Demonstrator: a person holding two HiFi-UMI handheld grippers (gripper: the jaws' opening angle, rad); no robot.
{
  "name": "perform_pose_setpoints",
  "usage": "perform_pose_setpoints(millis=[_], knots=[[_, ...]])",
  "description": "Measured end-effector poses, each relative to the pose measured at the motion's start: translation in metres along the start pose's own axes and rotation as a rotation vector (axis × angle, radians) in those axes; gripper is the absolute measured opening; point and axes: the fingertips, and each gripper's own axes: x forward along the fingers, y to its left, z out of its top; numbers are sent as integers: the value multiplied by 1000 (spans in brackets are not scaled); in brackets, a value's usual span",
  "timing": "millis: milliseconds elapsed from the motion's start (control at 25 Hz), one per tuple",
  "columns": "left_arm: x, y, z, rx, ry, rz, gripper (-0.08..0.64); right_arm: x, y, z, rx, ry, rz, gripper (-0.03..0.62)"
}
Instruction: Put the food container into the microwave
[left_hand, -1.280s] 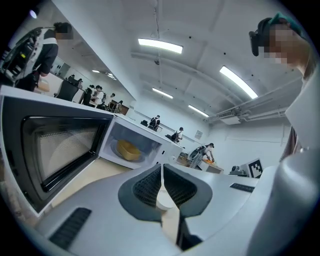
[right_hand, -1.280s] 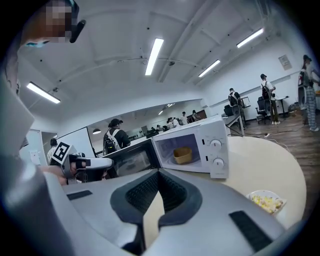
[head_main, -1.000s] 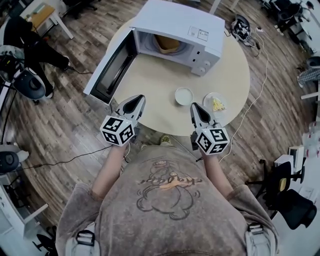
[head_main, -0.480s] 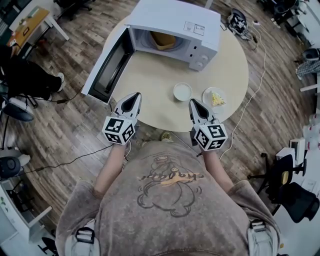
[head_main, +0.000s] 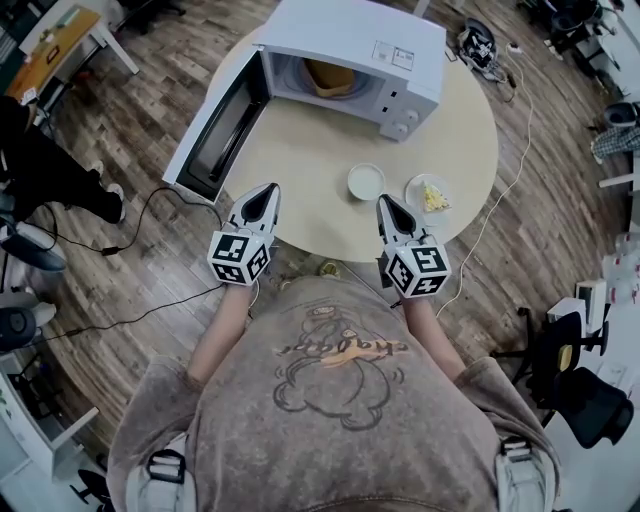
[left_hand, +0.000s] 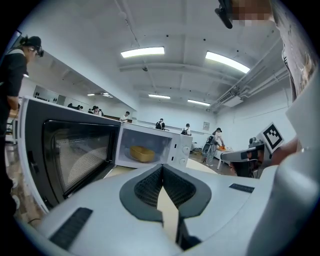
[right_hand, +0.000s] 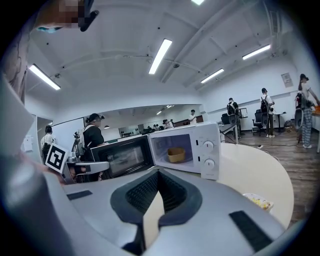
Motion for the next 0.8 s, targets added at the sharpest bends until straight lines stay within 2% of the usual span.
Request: perform_pose_setpoints(millis=[800], knots=[[-8,-7,14,-46,-51,28,29,-9,-15,1,-28,-18,-69,0]])
